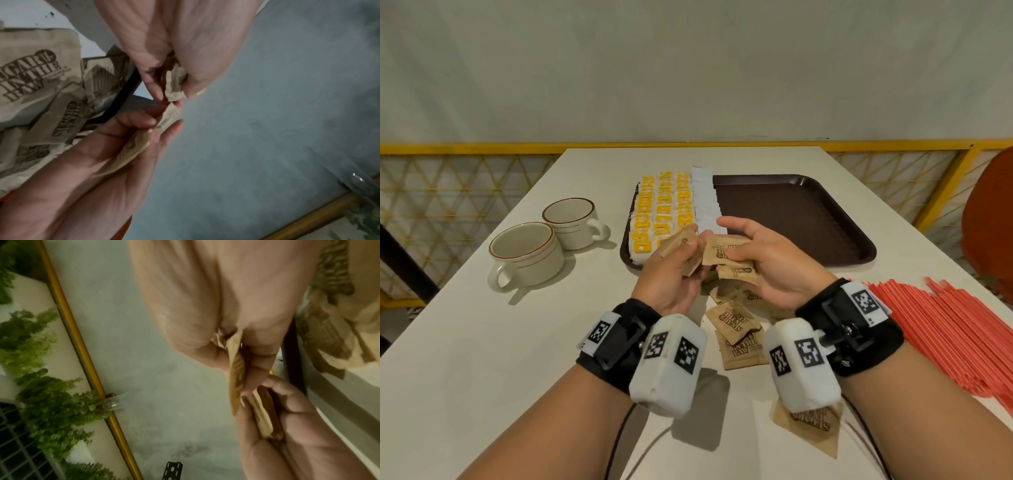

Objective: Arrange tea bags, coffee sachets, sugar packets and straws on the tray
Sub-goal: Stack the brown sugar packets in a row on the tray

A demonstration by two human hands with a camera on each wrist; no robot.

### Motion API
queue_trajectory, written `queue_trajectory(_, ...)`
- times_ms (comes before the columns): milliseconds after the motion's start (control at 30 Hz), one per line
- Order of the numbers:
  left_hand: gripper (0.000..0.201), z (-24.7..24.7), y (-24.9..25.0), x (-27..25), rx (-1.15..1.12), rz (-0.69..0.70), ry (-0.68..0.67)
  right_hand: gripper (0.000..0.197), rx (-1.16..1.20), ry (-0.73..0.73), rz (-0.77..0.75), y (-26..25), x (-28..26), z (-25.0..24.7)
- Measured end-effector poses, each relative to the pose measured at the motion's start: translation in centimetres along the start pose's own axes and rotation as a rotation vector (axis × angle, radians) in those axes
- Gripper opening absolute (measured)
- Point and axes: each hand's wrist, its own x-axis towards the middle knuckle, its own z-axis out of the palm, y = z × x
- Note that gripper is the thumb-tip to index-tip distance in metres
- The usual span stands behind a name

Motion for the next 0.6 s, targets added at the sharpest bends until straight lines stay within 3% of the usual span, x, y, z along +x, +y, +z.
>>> queue_trajectory(133, 0.023, -0.6, 0.9, 0.4, -0.122, -0.059, 0.078, 0.049, 0.007, 0.041, -0.038, -0.3, -0.1, -0.5)
queue_trajectory(200, 0.015, -0.7, 1.4, 0.3, -0.077, -0.105, 0.12, 0.045, 0.016, 0.085, -0.06, -0.2, -0.1, -0.6)
queue_trajectory(433, 0.071, -0.8, 1.8, -0.5, 0.198, -0.381, -0.039, 0.012, -0.2, 0.132, -0.061, 0.1, 0.3, -1.0)
queue_trajectory(600, 0.084, -0.7, 1.9, -0.6, 0.225, -0.466, -0.027, 0.015, -0.198, 0.093, -0.086, 0.0, 0.1, -0.8)
